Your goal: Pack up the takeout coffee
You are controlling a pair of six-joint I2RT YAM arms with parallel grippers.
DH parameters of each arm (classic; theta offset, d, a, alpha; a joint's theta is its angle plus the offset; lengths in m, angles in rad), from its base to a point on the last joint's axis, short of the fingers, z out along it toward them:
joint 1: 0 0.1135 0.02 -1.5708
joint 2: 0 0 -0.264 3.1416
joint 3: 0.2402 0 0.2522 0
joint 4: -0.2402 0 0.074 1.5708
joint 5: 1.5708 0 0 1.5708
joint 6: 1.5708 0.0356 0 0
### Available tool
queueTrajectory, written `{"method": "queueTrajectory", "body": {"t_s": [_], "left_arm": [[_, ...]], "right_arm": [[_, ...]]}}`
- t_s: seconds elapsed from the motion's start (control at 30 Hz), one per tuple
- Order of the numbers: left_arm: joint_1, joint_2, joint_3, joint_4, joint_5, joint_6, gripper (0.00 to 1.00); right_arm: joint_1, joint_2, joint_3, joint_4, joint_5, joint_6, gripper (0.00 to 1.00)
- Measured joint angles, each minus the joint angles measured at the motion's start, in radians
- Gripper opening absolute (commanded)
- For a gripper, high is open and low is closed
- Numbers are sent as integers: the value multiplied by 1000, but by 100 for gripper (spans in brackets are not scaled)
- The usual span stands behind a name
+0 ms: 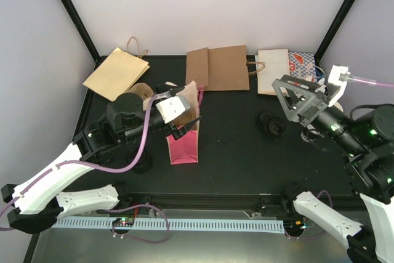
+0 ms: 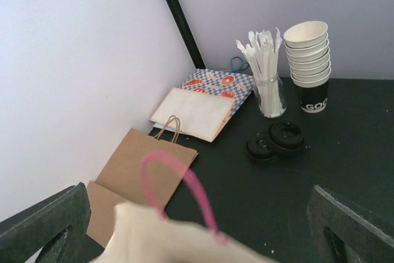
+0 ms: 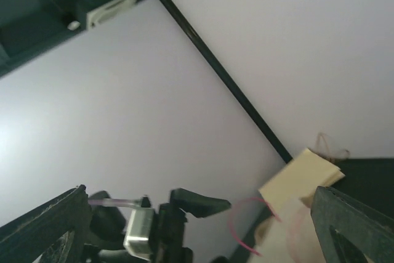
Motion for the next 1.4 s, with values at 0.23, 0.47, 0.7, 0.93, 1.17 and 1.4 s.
{"method": "queueTrajectory", "body": {"t_s": [0.23, 0.47, 0.7, 0.93, 1.17, 1.4], "left_arm": [[1, -21, 0, 0, -16, -19, 99], [1, -36, -16, -3, -17, -39, 99], [1, -86, -30, -7, -21, -70, 99], [1, -92, 7, -43, -32, -110, 99], [1, -60, 114, -126, -94, -183, 99], [1, -24, 201, -209, -194, -262, 99]], "right_arm": [[0, -35, -2, 72, -5, 70, 100], [0, -14, -7, 117, -104, 145, 100], [0, -41, -11, 84, -65, 156, 100], [0, -80, -42, 39, -68, 105, 100], [0, -72, -187, -23, -109, 66, 100], [0, -61, -253, -39, -148, 34, 100]]}}
